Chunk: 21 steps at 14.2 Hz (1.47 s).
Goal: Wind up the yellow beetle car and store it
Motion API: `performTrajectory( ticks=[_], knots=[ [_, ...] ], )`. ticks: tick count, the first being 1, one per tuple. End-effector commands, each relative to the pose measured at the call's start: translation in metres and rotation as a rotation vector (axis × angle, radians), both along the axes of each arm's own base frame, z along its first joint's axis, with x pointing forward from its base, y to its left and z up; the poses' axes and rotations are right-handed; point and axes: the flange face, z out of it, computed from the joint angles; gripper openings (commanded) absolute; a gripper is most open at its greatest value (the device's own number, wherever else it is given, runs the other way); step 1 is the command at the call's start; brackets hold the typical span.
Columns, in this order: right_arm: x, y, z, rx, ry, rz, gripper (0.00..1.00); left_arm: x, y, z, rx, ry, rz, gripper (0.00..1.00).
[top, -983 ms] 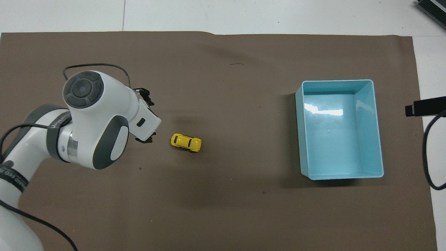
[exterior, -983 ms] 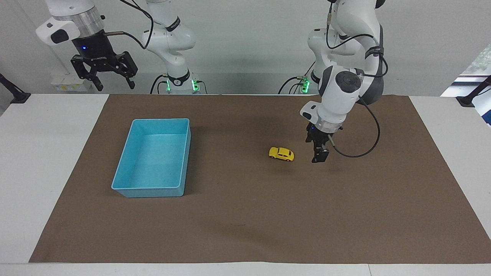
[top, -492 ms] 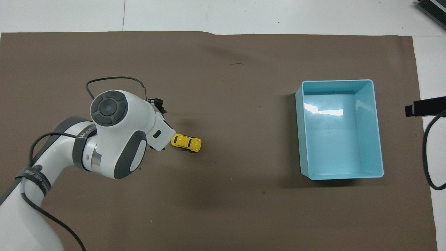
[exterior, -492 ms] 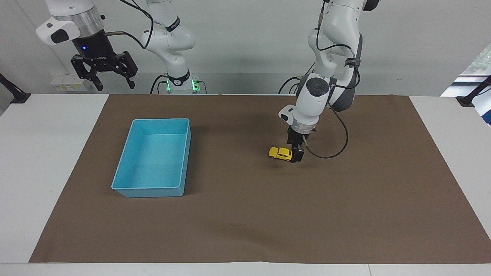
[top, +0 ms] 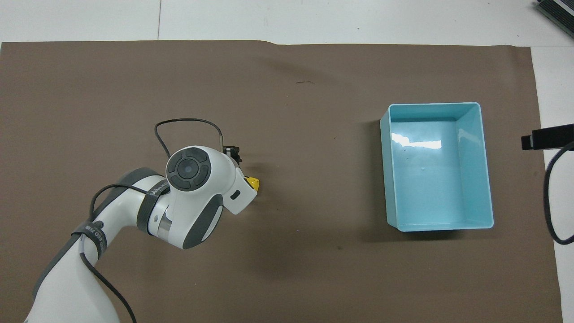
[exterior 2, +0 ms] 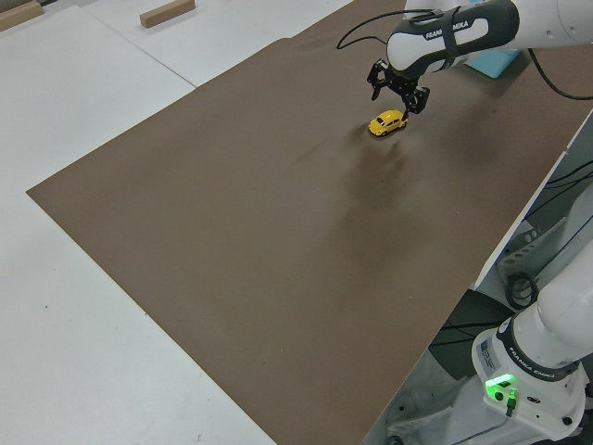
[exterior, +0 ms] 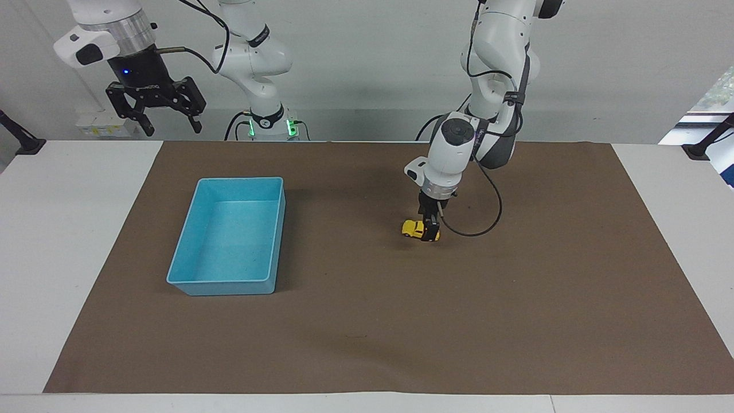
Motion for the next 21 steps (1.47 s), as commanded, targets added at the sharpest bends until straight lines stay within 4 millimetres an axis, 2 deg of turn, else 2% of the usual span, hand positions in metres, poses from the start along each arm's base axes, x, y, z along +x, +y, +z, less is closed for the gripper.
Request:
performTrajectory(
  ticks=[1, 3, 4, 6, 7, 8, 13, 16, 19, 21],
  knots=[
    [-0.005, 0.001, 0.003, -0.001, 0.005, -0.014, 1.00, -0.007, 0.003, -0.011, 0.010, -0.020, 0.005, 1.00],
    [-0.005, 0.001, 0.003, -0.001, 0.005, -0.014, 1.00, -0.008, 0.004, -0.014, 0.012, -0.017, 0.011, 1.00],
    [-0.005, 0.001, 0.003, -0.001, 0.005, -0.014, 1.00, -0.011, 0.003, -0.015, 0.015, -0.013, 0.024, 0.91],
    [-0.005, 0.001, 0.003, -0.001, 0.005, -0.014, 1.00, -0.018, -0.004, -0.017, 0.029, -0.016, 0.032, 0.32],
    [-0.005, 0.001, 0.003, -0.001, 0.005, -0.014, 1.00, -0.018, -0.004, -0.017, 0.038, -0.019, 0.021, 0.06],
    [-0.004, 0.001, 0.003, -0.001, 0.006, -0.014, 1.00, -0.018, -0.003, -0.018, 0.041, -0.017, 0.020, 0.00],
    [-0.005, 0.001, 0.003, -0.001, 0.005, -0.014, 1.00, -0.016, -0.008, -0.013, 0.032, -0.019, 0.075, 0.00],
    [-0.005, 0.001, 0.003, -0.001, 0.005, -0.014, 1.00, -0.019, -0.004, -0.016, 0.037, -0.011, 0.084, 0.00],
    [-0.005, 0.001, 0.003, -0.001, 0.005, -0.014, 1.00, -0.014, 0.007, -0.019, 0.042, -0.006, 0.093, 0.00],
    [-0.005, 0.001, 0.003, -0.001, 0.005, -0.014, 1.00, -0.006, 0.026, -0.023, 0.048, -0.003, 0.095, 0.00]
  ],
)
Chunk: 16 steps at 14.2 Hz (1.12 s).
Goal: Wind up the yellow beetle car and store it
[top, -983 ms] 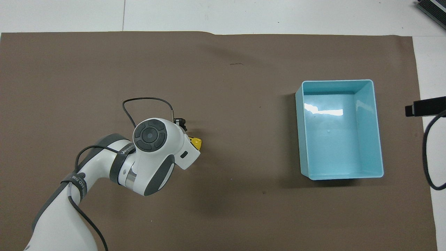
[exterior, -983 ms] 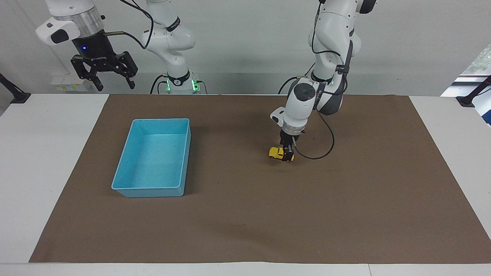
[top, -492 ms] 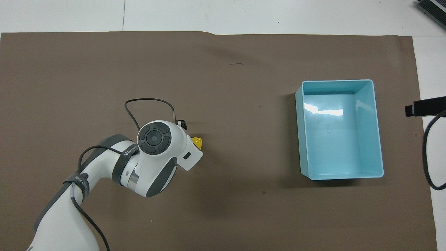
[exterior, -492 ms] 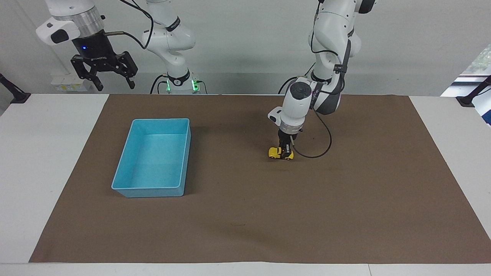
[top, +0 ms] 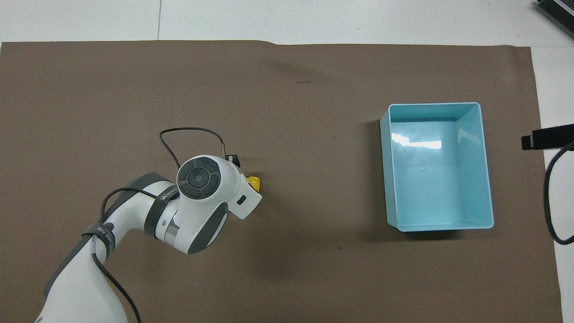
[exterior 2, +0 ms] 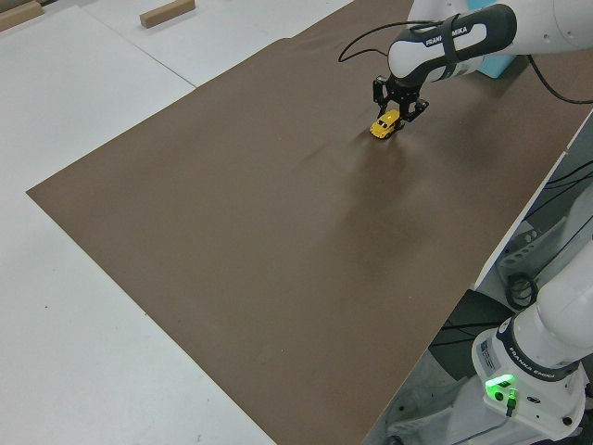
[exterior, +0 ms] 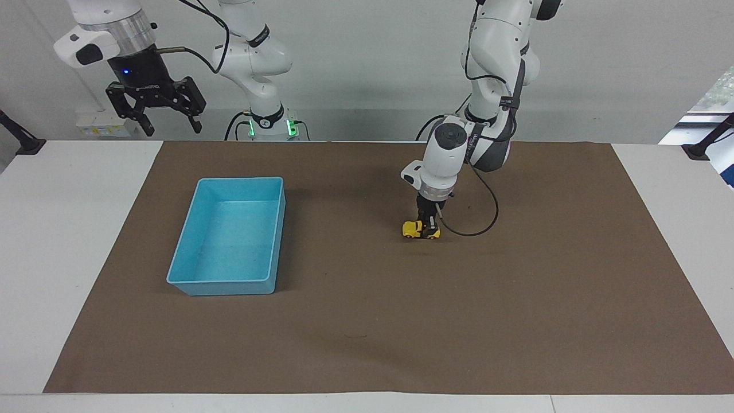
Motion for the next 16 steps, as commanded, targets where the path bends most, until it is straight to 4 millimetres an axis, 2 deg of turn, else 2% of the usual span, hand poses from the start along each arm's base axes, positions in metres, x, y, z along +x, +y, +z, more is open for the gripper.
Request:
performTrajectory(
  ticks=[1, 3, 11, 12, 15, 16],
  knots=[
    [-0.005, 0.001, 0.003, -0.001, 0.005, -0.014, 1.00, 0.004, 0.025, -0.007, 0.021, -0.006, -0.009, 0.00],
    [-0.005, 0.001, 0.003, -0.001, 0.005, -0.014, 1.00, 0.011, 0.045, -0.010, 0.027, 0.001, 0.006, 0.00],
    [-0.005, 0.001, 0.003, -0.001, 0.005, -0.014, 1.00, 0.034, 0.096, -0.013, 0.037, 0.002, -0.021, 0.00],
    [-0.005, 0.001, 0.003, -0.001, 0.005, -0.014, 1.00, 0.039, 0.109, -0.014, 0.039, 0.004, -0.007, 0.00],
    [-0.004, 0.001, 0.002, -0.001, 0.006, -0.014, 1.00, 0.041, 0.123, -0.017, 0.043, 0.009, -0.020, 0.00],
    [-0.005, 0.001, 0.003, -0.001, 0.005, -0.014, 1.00, 0.044, 0.133, -0.018, 0.043, 0.011, -0.006, 0.00]
  ],
)
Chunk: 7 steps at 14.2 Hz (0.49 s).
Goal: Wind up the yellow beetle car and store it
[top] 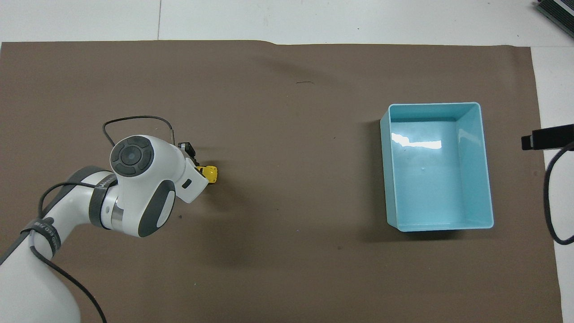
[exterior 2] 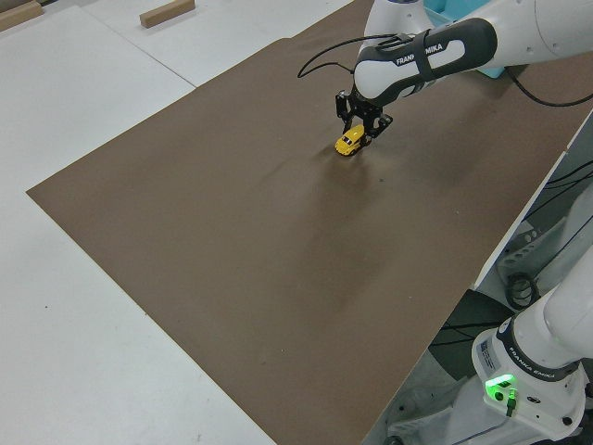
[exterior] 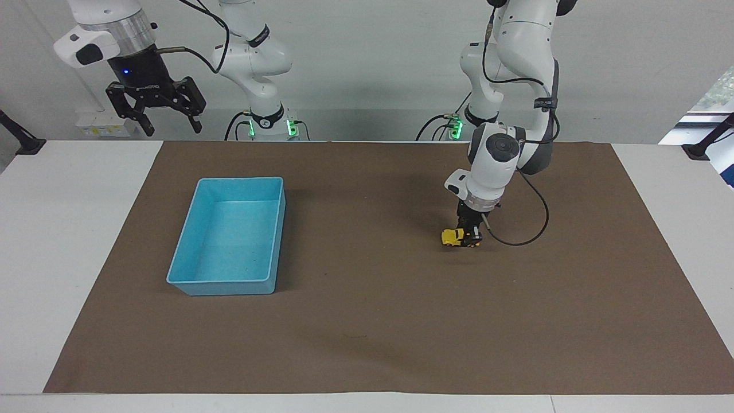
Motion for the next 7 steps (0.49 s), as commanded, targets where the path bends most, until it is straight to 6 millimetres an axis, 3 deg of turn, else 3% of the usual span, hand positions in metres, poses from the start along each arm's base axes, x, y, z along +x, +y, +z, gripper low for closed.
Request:
performTrajectory(
  ticks=[1, 7],
  knots=[
    [-0.004, 0.001, 0.003, -0.001, 0.006, -0.014, 1.00, 0.006, 0.029, -0.018, 0.018, -0.003, -0.008, 0.00],
    [-0.004, 0.001, 0.003, -0.001, 0.006, -0.014, 1.00, 0.012, 0.049, -0.019, 0.021, 0.002, 0.023, 0.00]
  ],
)
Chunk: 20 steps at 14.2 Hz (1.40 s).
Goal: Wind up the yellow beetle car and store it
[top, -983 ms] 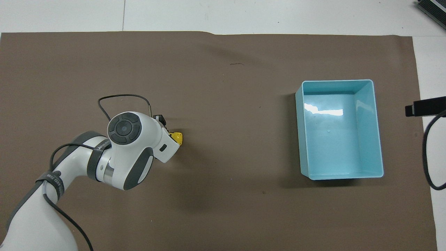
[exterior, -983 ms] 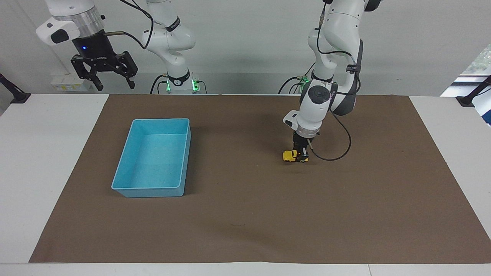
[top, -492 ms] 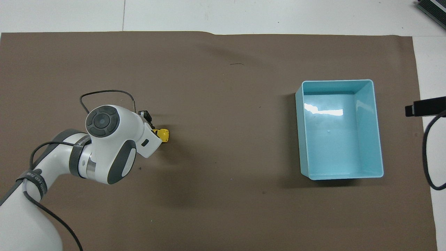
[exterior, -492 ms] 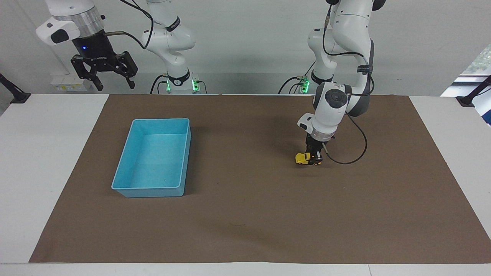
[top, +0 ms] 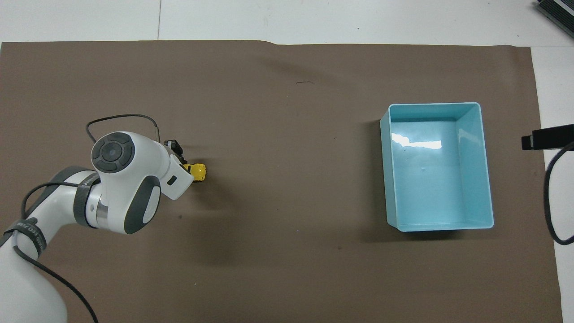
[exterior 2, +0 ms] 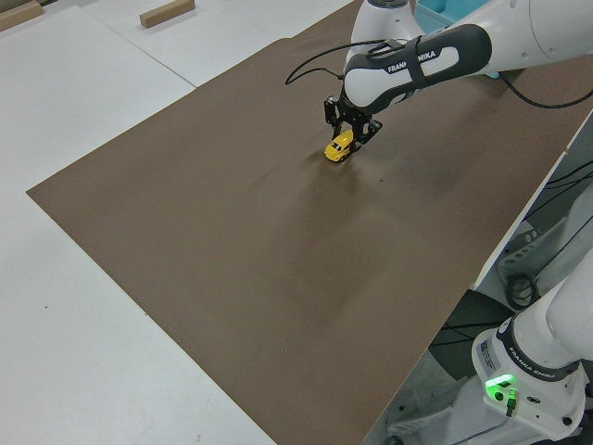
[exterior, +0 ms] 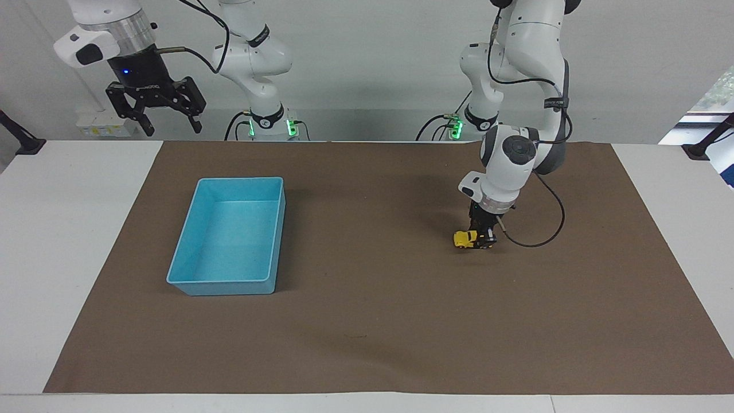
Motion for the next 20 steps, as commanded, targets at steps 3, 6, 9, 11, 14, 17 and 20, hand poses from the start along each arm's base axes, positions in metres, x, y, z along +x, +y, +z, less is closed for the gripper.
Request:
performTrajectory(
  ticks=[3, 6, 9, 11, 14, 17, 20],
  knots=[
    [-0.004, 0.001, 0.002, -0.001, 0.006, -0.014, 1.00, 0.005, 0.015, -0.009, 0.022, 0.010, -0.009, 0.99],
    [-0.004, 0.001, 0.003, -0.001, 0.006, -0.014, 1.00, 0.013, 0.012, 0.043, 0.022, 0.007, 0.003, 1.00],
    [-0.005, 0.001, 0.003, -0.001, 0.005, -0.014, 1.00, 0.029, 0.016, 0.088, 0.009, -0.034, 0.051, 1.00],
    [-0.005, -0.001, 0.002, -0.002, 0.008, -0.017, 1.00, 0.033, 0.025, 0.105, -0.008, -0.059, 0.182, 1.00],
    [-0.007, -0.001, 0.001, -0.002, 0.023, -0.015, 1.00, 0.053, 0.048, 0.144, -0.052, -0.125, 0.419, 1.00],
    [-0.010, -0.003, 0.000, 0.007, 0.036, 0.063, 1.00, 0.064, 0.077, 0.167, -0.069, -0.124, 0.629, 1.00],
    [-0.015, 0.007, -0.002, -0.001, 0.036, 0.187, 1.00, 0.067, 0.087, 0.190, -0.077, -0.068, 0.986, 1.00]
  ],
)
